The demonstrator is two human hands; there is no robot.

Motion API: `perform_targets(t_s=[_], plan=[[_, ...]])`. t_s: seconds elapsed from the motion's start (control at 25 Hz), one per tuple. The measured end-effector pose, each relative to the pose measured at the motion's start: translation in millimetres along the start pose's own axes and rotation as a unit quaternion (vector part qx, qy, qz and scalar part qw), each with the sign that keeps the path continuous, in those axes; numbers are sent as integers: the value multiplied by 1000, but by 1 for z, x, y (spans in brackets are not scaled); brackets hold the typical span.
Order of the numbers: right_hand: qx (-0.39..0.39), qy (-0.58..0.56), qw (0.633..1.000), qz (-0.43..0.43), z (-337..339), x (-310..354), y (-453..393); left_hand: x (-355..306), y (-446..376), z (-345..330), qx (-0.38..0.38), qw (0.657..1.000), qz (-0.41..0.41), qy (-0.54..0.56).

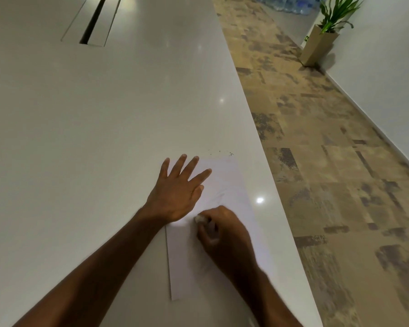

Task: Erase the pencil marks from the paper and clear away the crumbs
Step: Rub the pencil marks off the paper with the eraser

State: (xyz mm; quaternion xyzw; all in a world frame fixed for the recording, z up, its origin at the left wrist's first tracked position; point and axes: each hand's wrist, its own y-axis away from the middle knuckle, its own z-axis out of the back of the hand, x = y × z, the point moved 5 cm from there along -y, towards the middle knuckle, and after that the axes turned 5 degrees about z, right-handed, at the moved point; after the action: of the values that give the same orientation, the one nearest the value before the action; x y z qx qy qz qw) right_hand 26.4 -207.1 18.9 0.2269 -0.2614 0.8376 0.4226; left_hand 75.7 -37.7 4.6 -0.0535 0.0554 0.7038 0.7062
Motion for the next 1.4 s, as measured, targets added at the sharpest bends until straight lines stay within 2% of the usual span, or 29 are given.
perform_targets(t_s=[0.16,0.2,0.24,0.32,0.36,0.4,0.44,0.52,0.56,0.64,0.72,0.76,0.8,0.88,0.92,1.0,1.08,1.12,1.16,1.28,1.32,1.4], plan=[[-110,31,987,-117,58,-42,-53,-1,1,1,4,1000,3,3],[-114,37,985,-125,59,-39,-54,-1,1,2,-1,1000,6,0],[-90,45,987,-122,50,-30,-51,-1,0,2,-3,1000,9,-3],[-17,49,998,-45,19,2,-24,-3,-1,0,2,1000,12,-7],[1,55,998,4,9,7,-13,-3,-2,-2,7,1000,14,-10],[5,44,999,6,12,2,-17,-2,-2,-2,8,1000,14,-13],[-2,31,999,-39,22,-11,-30,-2,-2,-2,5,1000,12,-16],[-71,41,989,-124,52,-36,-59,-2,-2,-2,-3,1000,11,-15],[-90,52,985,-134,57,-37,-63,-2,-1,-2,-4,1000,11,-13],[-58,56,992,-99,39,-18,-49,-1,-2,-3,-6,1000,13,-10],[9,52,999,5,9,10,-14,0,-3,-6,-5,1000,10,0],[19,43,999,14,10,7,-12,0,-3,-6,-4,1000,9,4],[11,31,999,-34,18,-7,-24,1,-3,-6,-4,1000,7,5],[-70,45,988,-133,51,-37,-58,1,-3,-6,-4,1000,4,6],[-94,50,983,-149,60,-42,-67,0,-3,-5,-5,1000,4,8],[-74,43,988,-132,47,-31,-59,1,-3,-5,-7,1000,4,6],[18,19,998,-64,13,0,-25,1,-4,-7,-3,1000,2,1],[37,12,999,-39,11,3,-19,1,-4,-8,-2,1000,0,-1],[30,10,998,-55,17,-4,-27,1,-4,-7,-5,1000,-1,-4],[-87,39,985,-142,60,-38,-67,1,-4,-7,-14,1000,-2,-3],[-92,41,985,-143,61,-36,-66,1,-4,-7,-14,1000,0,-2],[-30,40,994,-93,32,-8,-39,1,-4,-7,-10,1000,0,-8]])
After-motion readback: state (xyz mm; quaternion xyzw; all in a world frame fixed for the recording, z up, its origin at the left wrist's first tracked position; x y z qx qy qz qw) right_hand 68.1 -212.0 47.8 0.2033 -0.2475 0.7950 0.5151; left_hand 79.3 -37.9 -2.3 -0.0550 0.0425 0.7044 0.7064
